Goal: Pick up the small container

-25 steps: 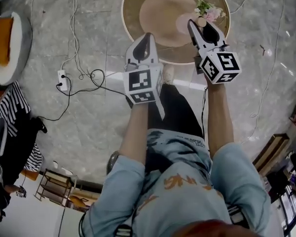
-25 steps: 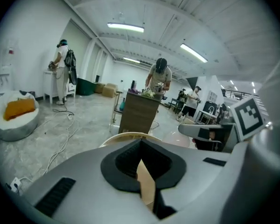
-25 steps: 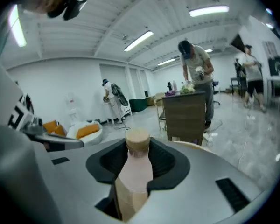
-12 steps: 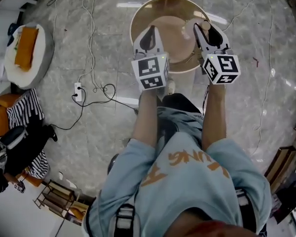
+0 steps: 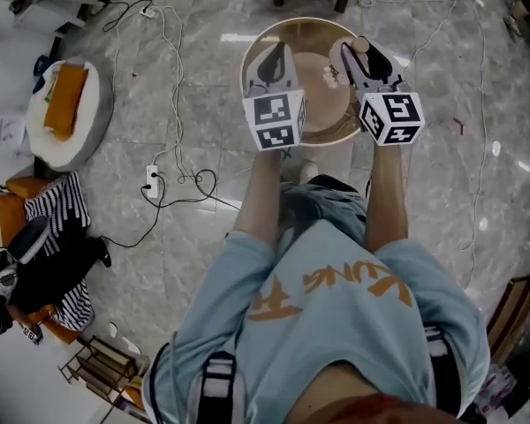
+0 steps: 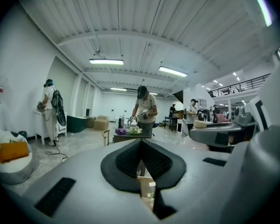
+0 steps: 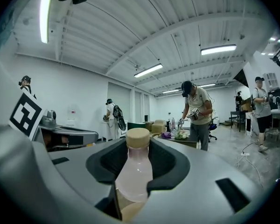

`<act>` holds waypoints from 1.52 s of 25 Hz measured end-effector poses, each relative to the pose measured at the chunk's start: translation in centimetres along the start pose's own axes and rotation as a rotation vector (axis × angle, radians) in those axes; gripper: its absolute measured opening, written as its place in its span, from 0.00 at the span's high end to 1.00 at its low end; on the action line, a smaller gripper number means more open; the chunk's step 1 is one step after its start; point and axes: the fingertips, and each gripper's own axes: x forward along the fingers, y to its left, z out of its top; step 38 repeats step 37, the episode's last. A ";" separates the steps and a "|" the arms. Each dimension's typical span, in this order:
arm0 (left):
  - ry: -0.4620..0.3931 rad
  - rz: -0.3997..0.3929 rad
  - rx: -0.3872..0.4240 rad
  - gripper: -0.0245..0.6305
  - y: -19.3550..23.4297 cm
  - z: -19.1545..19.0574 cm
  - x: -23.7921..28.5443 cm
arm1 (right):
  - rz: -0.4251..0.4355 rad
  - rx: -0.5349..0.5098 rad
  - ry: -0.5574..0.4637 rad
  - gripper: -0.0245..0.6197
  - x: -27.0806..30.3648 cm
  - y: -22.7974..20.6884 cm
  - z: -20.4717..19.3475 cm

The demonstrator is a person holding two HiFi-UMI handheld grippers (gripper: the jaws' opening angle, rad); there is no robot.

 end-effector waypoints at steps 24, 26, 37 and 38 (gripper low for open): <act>-0.040 0.009 0.050 0.93 -0.8 2.3 0.1 | 0.039 -0.016 -0.054 0.72 -0.2 0.1 1.9; -0.037 0.008 0.043 0.93 -0.6 2.3 0.2 | 0.040 -0.020 -0.049 0.72 0.0 0.1 2.0; -0.074 0.084 0.037 0.93 0.7 2.4 0.2 | 0.061 -0.026 -0.048 0.72 1.1 0.7 1.8; -0.074 0.084 0.037 0.93 0.7 2.4 0.2 | 0.061 -0.026 -0.048 0.72 1.1 0.7 1.8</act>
